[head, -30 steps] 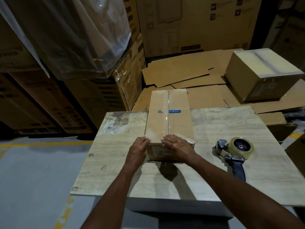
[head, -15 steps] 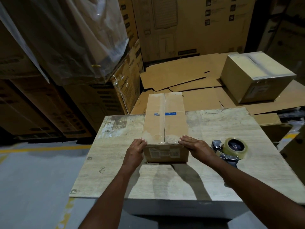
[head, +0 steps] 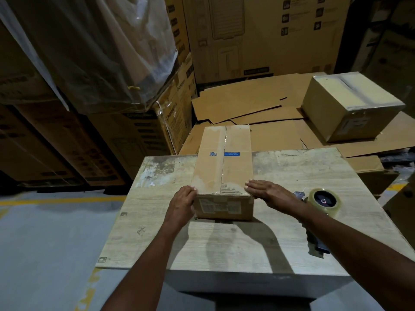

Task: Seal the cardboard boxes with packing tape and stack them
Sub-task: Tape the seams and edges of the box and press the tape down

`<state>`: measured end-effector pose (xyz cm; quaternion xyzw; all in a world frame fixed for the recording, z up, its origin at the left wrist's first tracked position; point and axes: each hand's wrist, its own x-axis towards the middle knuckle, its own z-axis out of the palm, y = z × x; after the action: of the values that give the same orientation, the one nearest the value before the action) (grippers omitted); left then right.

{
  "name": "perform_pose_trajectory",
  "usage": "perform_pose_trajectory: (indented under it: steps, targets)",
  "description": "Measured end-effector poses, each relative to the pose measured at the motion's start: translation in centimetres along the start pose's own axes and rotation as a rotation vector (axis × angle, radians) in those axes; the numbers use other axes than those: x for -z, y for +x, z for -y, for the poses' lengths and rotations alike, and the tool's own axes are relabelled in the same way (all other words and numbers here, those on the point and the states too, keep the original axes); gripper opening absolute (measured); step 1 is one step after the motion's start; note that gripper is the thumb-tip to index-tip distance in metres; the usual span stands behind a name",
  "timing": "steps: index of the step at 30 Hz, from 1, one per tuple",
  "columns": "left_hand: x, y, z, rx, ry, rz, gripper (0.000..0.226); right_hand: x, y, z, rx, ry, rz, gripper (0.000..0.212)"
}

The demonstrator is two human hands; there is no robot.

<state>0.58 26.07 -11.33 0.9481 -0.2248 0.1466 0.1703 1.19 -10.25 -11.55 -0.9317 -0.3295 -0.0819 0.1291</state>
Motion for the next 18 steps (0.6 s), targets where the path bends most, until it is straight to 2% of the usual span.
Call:
perform_pose_trajectory:
  steps: [5, 9, 11, 15, 18]
  targets:
    - [-1.0, -1.0, 1.0, 0.072, 0.041, -0.054, 0.049, -1.5, 0.6, 2.6, 0.025, -0.033, -0.071, 0.063]
    - [-1.4, -1.9, -0.3, 0.076, 0.001, 0.058, 0.061, -2.8, 3.4, 5.6, 0.134, -0.038, -0.053, 0.048]
    - [-1.3, -2.0, -1.0, 0.082, -0.015, 0.128, 0.07, -3.1, 4.5, 5.8, 0.122, -0.08, 0.012, 0.059]
    - [-1.9, -0.8, -2.8, 0.119, 0.005, 0.204, 0.085, -2.7, 5.1, 4.2, -0.113, -0.219, 0.144, 0.092]
    - [-2.2, 0.9, -4.7, 0.152, 0.061, 0.279, 0.099, -2.1, 6.5, 3.1, -0.169, -0.29, 0.223, 0.099]
